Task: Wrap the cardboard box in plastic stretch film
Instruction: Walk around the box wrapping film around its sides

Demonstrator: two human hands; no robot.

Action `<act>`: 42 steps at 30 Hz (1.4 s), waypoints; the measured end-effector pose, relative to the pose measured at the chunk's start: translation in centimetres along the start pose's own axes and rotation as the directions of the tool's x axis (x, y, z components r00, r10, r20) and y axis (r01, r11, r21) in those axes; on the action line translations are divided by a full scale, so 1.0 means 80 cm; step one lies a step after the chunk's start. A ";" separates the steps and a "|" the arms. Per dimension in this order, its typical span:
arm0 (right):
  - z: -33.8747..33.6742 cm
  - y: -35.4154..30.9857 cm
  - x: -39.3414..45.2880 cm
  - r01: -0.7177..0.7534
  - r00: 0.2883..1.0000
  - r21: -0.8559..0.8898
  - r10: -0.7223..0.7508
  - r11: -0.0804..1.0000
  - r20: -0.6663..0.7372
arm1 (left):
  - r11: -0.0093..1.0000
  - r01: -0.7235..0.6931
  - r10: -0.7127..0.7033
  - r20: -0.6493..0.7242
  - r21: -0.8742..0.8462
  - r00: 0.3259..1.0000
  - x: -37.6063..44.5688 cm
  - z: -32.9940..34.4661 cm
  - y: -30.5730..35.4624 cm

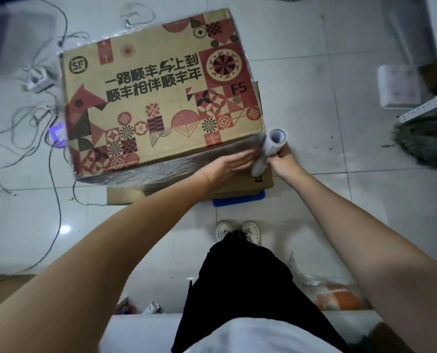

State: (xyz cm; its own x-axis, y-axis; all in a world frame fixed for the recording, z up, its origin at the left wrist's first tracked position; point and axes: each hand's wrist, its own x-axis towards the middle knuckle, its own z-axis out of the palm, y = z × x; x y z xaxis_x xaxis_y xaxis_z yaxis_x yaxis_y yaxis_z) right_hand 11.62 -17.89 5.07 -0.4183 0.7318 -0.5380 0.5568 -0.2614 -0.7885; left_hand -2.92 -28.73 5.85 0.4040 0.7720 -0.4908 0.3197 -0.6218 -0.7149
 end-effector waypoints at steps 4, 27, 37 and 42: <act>0.003 -0.003 -0.006 0.021 1.000 -0.031 -0.021 0.999 0.019 | 0.999 0.041 -0.040 0.028 -0.026 0.999 -0.007 0.002 -0.016; -0.057 -0.024 0.039 0.311 0.914 -0.150 -0.252 0.939 0.318 | 0.995 0.077 -0.071 0.093 -0.056 0.993 -0.007 -0.021 -0.019; -0.063 -0.015 0.088 0.320 0.857 -0.214 -0.186 0.923 0.481 | 0.943 0.261 -0.156 0.419 -0.205 0.894 0.036 -0.090 -0.004; -0.068 -0.018 0.094 0.440 0.800 -0.322 -0.203 0.838 0.564 | 0.934 0.322 -0.209 0.490 -0.157 0.846 0.061 -0.110 -0.023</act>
State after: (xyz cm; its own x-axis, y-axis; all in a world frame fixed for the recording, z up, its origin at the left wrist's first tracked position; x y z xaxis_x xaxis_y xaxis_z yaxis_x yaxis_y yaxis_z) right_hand 11.59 -8.63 3.78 -0.8527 0.2837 -0.4386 0.5139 0.3054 -0.8017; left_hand 5.96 -25.00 9.15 -0.1451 0.8480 -0.5097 0.5631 -0.3528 -0.7473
